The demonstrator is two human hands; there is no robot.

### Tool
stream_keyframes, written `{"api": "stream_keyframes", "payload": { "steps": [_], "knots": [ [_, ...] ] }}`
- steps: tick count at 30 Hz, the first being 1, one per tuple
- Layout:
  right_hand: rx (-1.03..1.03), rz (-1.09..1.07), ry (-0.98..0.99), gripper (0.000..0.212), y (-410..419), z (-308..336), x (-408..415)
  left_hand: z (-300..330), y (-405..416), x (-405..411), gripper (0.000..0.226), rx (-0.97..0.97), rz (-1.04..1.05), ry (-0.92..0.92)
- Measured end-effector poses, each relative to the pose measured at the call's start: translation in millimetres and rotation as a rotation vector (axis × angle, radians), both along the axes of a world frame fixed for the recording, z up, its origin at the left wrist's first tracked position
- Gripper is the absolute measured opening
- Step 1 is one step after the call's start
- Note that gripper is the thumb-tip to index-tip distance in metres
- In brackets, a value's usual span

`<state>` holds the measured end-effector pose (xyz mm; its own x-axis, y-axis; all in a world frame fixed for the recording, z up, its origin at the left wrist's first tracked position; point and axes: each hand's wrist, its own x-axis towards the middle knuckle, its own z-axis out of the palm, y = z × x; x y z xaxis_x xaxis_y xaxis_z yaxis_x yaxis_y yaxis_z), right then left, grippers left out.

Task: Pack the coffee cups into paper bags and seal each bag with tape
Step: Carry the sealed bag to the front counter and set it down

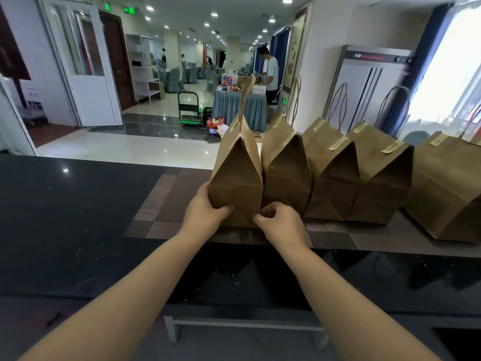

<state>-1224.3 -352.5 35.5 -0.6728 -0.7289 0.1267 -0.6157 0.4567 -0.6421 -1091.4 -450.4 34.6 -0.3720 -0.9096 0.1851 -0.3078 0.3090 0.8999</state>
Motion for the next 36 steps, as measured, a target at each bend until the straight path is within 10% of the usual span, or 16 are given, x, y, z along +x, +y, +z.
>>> {"api": "stream_keyframes", "payload": {
  "steps": [36],
  "knots": [
    [-0.089, 0.059, 0.035, 0.009, 10, 6, 31, 8, 33, 55, 0.067, 0.007, 0.085, -0.006]
  ]
}}
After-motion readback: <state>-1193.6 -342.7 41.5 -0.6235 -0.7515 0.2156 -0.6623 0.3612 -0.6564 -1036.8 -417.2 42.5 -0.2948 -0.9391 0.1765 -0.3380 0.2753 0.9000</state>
